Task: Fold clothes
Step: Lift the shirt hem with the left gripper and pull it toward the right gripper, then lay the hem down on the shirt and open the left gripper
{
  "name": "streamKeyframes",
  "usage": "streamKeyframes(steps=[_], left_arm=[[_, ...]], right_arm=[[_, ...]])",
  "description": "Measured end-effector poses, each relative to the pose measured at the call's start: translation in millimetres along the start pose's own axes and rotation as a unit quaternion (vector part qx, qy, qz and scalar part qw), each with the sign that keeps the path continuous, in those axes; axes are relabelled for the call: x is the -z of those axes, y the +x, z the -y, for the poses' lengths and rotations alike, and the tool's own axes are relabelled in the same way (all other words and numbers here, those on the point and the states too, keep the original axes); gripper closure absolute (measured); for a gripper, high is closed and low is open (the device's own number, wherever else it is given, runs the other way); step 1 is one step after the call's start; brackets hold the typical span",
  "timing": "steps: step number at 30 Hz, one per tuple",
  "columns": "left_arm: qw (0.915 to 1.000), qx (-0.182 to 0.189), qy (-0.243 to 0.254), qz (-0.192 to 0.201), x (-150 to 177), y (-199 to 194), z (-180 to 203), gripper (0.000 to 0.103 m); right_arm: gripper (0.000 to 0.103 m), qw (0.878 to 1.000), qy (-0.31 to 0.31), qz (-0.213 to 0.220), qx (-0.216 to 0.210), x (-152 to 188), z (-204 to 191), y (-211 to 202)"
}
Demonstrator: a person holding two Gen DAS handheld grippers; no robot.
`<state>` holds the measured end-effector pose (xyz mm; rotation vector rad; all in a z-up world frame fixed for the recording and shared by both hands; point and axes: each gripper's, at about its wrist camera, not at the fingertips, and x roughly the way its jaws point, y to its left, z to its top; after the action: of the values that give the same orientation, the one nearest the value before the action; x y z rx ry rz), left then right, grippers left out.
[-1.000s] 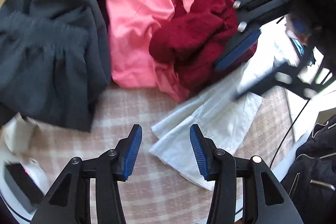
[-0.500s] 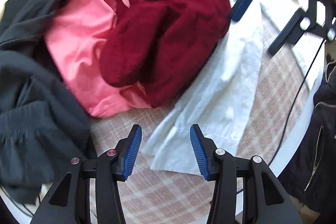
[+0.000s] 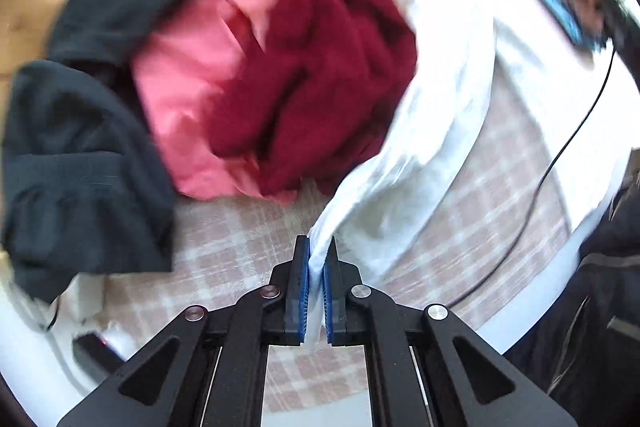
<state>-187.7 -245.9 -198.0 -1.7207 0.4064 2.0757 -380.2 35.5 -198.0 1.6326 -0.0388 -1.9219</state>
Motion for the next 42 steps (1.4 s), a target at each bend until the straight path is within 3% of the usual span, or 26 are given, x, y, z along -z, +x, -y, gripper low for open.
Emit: streamKeyframes(steps=[2,4,6,7,10,13,17,20,23,26,31,33,37,40,42], left_arm=[[0.9996,-0.001,-0.019,0.021,-15,-18,16,0.098],[0.9988,0.002,-0.030,0.038,-39,-27,38,0.098],[0.9984,-0.001,-0.031,0.048,-20,-61,9,0.098],[0.9980,0.002,-0.035,0.053,-26,-68,5,0.098],[0.9969,0.013,-0.039,0.067,-29,-119,5,0.098],[0.9959,0.034,-0.023,0.080,-38,-118,45,0.098],[0.9928,0.072,0.008,0.095,-46,-121,95,0.098],[0.9878,0.105,0.035,0.109,-43,-126,141,0.098],[0.9813,0.130,0.083,0.116,-44,-134,180,0.098],[0.9726,0.142,0.148,0.110,-53,-118,237,0.098],[0.9606,0.162,0.212,0.076,-76,-74,308,0.098],[0.9575,0.159,0.232,0.064,-85,-58,331,0.098],[0.9524,0.183,0.238,0.054,-96,-51,357,0.098],[0.9507,0.203,0.227,0.059,-94,-60,363,0.097],[0.9499,0.195,0.238,0.053,-91,-59,363,0.097]], right_arm=[[0.101,0.999,0.047,-0.007,0.008,13,31,0],[0.101,0.999,0.036,-0.016,0.008,20,32,9],[0.101,0.999,0.023,-0.026,0.001,22,27,25],[0.101,0.999,0.019,-0.031,-0.006,22,24,35],[0.102,0.998,0.009,-0.042,0.048,17,26,69],[0.103,0.998,0.029,-0.033,0.038,15,30,60],[0.101,0.999,0.033,-0.017,-0.019,25,16,36],[0.101,0.999,0.025,-0.033,0.012,29,10,43],[0.102,0.998,0.055,-0.042,-0.002,31,27,52],[0.102,0.993,0.101,-0.035,-0.050,39,52,26],[0.098,0.991,0.126,0.007,-0.051,80,99,-70],[0.083,0.988,0.143,0.016,-0.060,100,117,-100],[0.072,0.994,0.101,0.019,-0.027,139,104,-140],[0.068,0.994,0.093,0.014,-0.053,170,93,-148],[0.068,0.992,0.099,0.024,-0.074,176,87,-149]])
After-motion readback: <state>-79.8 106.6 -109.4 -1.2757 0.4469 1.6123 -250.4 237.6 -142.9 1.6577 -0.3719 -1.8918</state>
